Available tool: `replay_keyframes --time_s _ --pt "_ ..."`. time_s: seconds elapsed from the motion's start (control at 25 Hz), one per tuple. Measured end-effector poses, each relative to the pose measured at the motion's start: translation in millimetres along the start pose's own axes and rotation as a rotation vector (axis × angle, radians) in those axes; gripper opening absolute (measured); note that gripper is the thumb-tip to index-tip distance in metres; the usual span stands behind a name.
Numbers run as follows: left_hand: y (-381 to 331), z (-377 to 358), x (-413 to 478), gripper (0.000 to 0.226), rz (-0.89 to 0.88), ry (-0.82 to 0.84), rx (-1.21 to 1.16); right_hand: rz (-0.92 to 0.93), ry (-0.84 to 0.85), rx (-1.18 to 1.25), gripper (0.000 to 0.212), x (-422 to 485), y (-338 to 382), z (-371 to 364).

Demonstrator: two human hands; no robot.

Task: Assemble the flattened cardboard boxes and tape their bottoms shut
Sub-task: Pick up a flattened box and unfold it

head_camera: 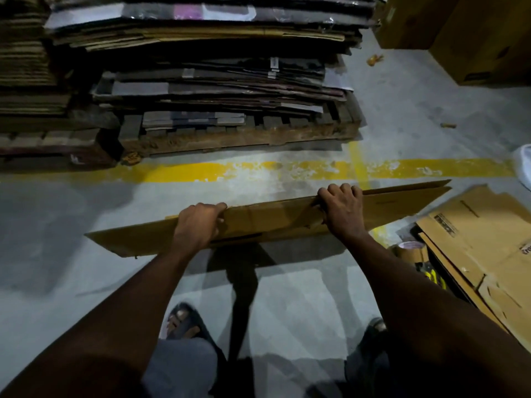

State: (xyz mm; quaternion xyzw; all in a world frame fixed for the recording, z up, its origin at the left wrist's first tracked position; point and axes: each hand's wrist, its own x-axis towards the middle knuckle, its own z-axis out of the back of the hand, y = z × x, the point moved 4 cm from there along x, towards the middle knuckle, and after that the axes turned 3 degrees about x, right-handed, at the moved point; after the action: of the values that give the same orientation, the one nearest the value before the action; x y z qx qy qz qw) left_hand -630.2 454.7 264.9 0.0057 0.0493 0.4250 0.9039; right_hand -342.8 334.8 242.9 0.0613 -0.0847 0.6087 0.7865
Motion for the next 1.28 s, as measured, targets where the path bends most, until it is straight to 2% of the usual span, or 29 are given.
replay_keyframes --time_s 0.2,0.32,0.4,0.56,0.68,0.84,1.0,1.28 --pt "-13 -3 12 0.041 -0.002 -0.022 -0.024 -0.034 -0.002 0.021 0.027 2 0 1" --pt "-23 7 23 0.027 -0.046 -0.034 -0.18 -0.063 -0.055 0.035 0.033 3 -1 4" --pt "-23 13 29 0.019 -0.003 -0.037 -0.23 -0.067 -0.117 0.026 0.037 6 -1 10" --pt "-32 12 32 0.014 0.047 -0.05 -0.221 0.151 -0.211 0.018 0.047 2 30 17" --pt "-35 13 34 0.016 0.051 -0.066 -0.262 0.306 -0.097 0.002 0.046 -4 58 8" --pt "-36 14 35 0.017 0.052 -0.09 -0.295 0.303 0.016 0.007 0.059 -3 66 2" --pt "-38 13 37 0.018 0.066 -0.088 -0.333 0.252 0.018 -0.001 0.066 0 66 5" --pt "-35 6 37 0.029 0.072 -0.042 -0.402 0.234 -0.033 0.016 0.057 4 78 12"
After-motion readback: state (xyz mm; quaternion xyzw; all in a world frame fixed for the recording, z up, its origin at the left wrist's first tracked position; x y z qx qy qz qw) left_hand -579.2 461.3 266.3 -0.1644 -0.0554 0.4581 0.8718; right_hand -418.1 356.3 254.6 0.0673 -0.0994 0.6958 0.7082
